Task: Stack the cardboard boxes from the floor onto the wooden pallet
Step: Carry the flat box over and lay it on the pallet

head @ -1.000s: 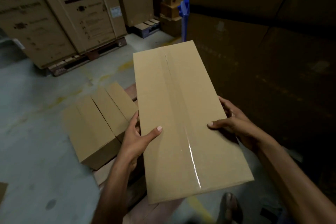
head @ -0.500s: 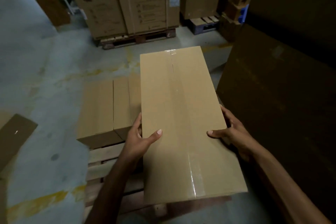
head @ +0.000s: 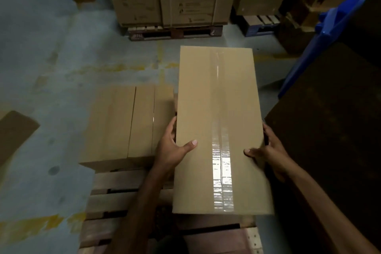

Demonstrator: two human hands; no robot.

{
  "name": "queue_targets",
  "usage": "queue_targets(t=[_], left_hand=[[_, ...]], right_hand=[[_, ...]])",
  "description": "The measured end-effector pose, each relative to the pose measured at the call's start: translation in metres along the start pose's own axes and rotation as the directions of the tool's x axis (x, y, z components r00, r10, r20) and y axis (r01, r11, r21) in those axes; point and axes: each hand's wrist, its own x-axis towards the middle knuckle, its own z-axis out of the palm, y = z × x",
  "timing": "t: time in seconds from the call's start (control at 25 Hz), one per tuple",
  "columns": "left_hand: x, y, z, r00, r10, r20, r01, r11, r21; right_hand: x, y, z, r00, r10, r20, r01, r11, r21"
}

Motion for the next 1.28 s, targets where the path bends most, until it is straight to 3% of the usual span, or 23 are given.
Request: queue_targets(t=[0.28, 0.48, 0.76, 1.08, 1.28], left_hand=[[0.134, -0.024, 0.008, 0.998, -0.065, -0.012, 0.066, 0.997, 0.033], [0.196, -0.081, 0.035, 0.992, -0.12, -0.05, 0.124, 0.989, 0.082], [0.294, -0.19, 0.08, 0.959, -0.149, -0.241, 0.172, 0.982, 0.074], [0.349, -0.26, 0.078, 0.967, -0.067, -0.247, 0.145, 0.939, 0.313], [0.364, -0.274, 0.072, 0.954, -0.058, -0.295, 0.209, 0.833, 0.512]], right_hand=[[0.137, -0.024, 0.032, 0.999, 0.032, 0.02, -0.032, 0.999, -0.039], [0.22, 0.032, 0.044, 0.997, 0.065, 0.05, -0.063, 0.997, -0.043], [0.346, 0.137, 0.063, 0.995, 0.04, 0.093, -0.038, 0.999, -0.02], [0.403, 0.194, 0.097, 0.988, 0.115, 0.098, -0.109, 0.992, -0.065], [0.417, 0.199, 0.107, 0.987, 0.129, 0.095, -0.118, 0.987, -0.112]])
